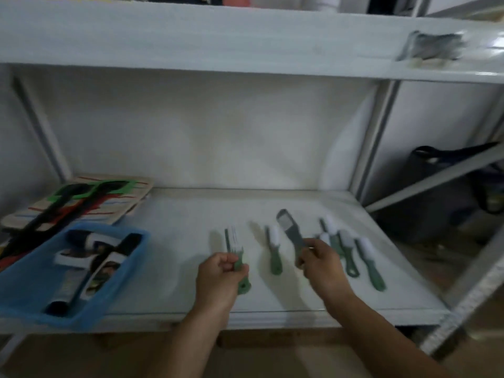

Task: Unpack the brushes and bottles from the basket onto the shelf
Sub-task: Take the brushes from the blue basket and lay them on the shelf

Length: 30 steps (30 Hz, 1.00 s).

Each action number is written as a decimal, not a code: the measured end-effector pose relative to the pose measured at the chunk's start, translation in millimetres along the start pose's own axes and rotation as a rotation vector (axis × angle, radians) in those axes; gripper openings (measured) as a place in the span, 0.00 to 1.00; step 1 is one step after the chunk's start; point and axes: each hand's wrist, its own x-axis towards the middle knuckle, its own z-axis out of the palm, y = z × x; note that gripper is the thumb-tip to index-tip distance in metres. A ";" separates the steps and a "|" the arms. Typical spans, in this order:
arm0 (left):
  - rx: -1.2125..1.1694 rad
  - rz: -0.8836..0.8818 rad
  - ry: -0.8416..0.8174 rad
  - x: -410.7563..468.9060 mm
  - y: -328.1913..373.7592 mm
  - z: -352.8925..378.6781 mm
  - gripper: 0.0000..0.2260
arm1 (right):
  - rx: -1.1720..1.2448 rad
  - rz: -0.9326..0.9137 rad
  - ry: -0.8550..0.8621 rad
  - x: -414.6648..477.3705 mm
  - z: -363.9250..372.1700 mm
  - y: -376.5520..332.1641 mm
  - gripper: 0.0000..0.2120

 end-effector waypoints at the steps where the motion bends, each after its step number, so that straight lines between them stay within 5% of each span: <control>1: 0.037 -0.009 -0.017 -4.6 -7.9 15.2 0.08 | -0.092 0.011 0.071 7.4 -26.4 14.6 0.09; 8: 0.344 0.055 -0.183 -35.5 -42.9 87.6 0.07 | -0.633 0.158 0.237 55.7 -154.5 102.8 0.17; 19: 0.881 0.440 -0.242 -8.5 -38.1 160.3 0.09 | -0.981 0.159 -0.102 81.5 -153.5 129.5 0.28; 30: 1.207 0.479 -0.278 6.6 -20.0 198.2 0.05 | -0.940 0.118 -0.179 77.8 -161.1 123.0 0.29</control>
